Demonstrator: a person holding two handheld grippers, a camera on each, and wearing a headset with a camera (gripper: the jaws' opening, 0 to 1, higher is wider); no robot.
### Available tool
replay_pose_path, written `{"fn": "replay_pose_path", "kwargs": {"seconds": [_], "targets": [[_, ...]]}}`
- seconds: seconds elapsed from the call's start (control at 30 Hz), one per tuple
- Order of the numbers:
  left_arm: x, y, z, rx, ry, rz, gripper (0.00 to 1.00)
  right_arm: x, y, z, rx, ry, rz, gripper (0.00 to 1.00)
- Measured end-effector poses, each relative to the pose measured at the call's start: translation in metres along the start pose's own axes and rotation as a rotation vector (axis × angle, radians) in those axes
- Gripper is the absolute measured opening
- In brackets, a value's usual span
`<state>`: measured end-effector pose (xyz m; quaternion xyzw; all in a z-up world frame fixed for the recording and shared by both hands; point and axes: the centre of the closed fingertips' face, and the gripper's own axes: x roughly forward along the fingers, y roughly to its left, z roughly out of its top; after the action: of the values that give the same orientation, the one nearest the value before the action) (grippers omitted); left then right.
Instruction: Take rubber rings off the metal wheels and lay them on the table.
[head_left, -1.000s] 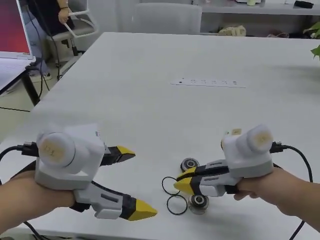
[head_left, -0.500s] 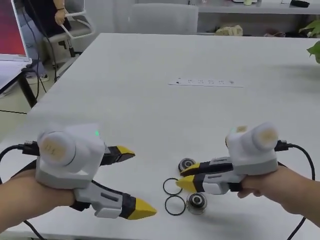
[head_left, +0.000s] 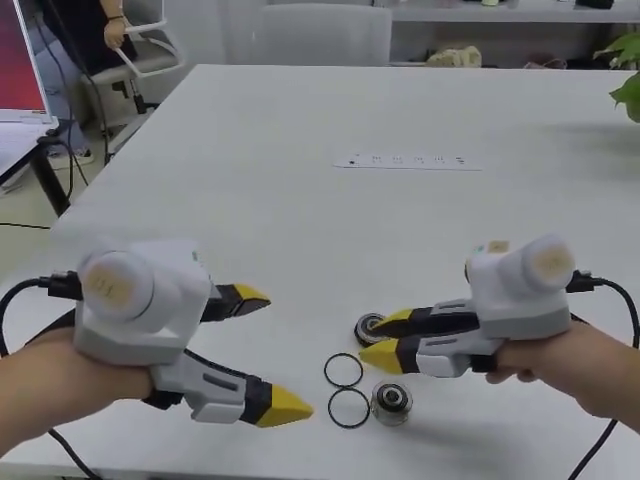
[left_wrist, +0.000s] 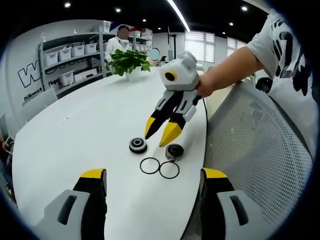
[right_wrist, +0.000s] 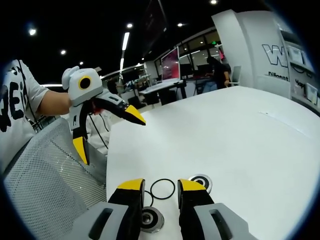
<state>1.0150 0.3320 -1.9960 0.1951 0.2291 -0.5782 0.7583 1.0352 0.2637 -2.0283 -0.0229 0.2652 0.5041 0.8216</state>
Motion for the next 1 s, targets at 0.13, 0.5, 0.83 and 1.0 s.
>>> {"fn": "replay_pose_path", "kwargs": {"seconds": [0.13, 0.5, 0.83, 1.0], "targets": [[0.002, 0.003, 0.002, -0.002, -0.001, -0.002, 0.74, -0.003, -0.002, 0.001, -0.007, -0.004, -0.005, 0.25], [0.008, 0.007, 0.006, -0.001, 0.004, -0.011, 0.72, -0.012, -0.012, 0.001, -0.003, -0.013, -0.034, 0.32], [0.016, 0.014, 0.006, -0.01, 0.012, -0.015, 0.71, -0.017, -0.015, -0.002, -0.01, -0.008, -0.055, 0.35], [0.021, 0.018, 0.007, -0.013, 0.013, -0.016, 0.69, -0.019, -0.02, -0.006, -0.014, 0.001, -0.069, 0.39]]}}
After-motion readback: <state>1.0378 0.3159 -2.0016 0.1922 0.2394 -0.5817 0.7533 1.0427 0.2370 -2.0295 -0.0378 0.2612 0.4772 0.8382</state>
